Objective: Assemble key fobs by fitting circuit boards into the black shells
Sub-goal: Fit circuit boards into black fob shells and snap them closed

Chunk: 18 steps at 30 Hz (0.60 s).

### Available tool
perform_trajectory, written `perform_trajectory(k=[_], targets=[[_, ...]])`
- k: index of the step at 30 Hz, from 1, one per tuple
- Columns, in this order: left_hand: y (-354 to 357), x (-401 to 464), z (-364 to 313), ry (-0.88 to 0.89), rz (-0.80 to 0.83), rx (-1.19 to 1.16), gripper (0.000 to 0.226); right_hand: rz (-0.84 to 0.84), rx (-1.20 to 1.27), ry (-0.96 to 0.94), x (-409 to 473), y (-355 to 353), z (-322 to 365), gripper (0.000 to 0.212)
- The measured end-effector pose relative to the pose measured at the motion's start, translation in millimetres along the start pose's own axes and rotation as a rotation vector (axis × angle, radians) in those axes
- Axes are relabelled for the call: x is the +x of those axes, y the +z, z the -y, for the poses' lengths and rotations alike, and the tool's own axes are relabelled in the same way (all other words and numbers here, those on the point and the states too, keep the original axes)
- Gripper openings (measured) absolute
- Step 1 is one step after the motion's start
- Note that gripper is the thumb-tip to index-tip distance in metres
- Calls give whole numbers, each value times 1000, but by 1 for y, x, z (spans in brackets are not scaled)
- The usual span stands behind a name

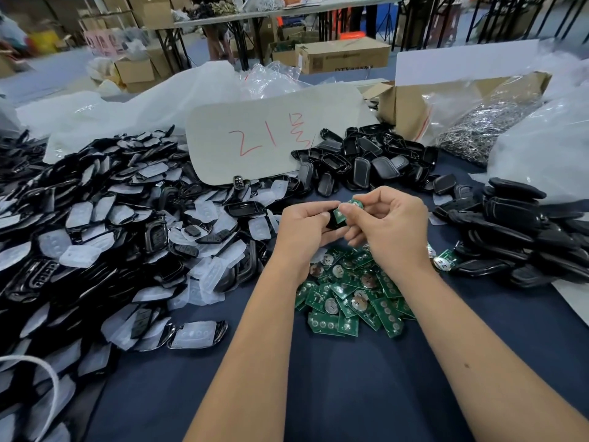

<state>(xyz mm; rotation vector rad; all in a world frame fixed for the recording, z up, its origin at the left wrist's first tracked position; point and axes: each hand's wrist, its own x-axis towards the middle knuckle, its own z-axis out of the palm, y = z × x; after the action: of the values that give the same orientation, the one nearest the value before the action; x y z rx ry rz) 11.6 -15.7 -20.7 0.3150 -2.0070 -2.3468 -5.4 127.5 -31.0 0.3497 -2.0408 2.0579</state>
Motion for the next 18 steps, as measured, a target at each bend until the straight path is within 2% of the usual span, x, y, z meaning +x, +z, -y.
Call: perform_trajectory(k=[6,13,18], targets=[[1,-1,0,5,12,-15,34,1,-53,10,0,0,1,14],[3,-1,1,17,-17,-52,25,-119,-439,-84,3,2,0,20],[4,-2,6,78,-13,3,23,-166,-488,-79,2,1,0,30]])
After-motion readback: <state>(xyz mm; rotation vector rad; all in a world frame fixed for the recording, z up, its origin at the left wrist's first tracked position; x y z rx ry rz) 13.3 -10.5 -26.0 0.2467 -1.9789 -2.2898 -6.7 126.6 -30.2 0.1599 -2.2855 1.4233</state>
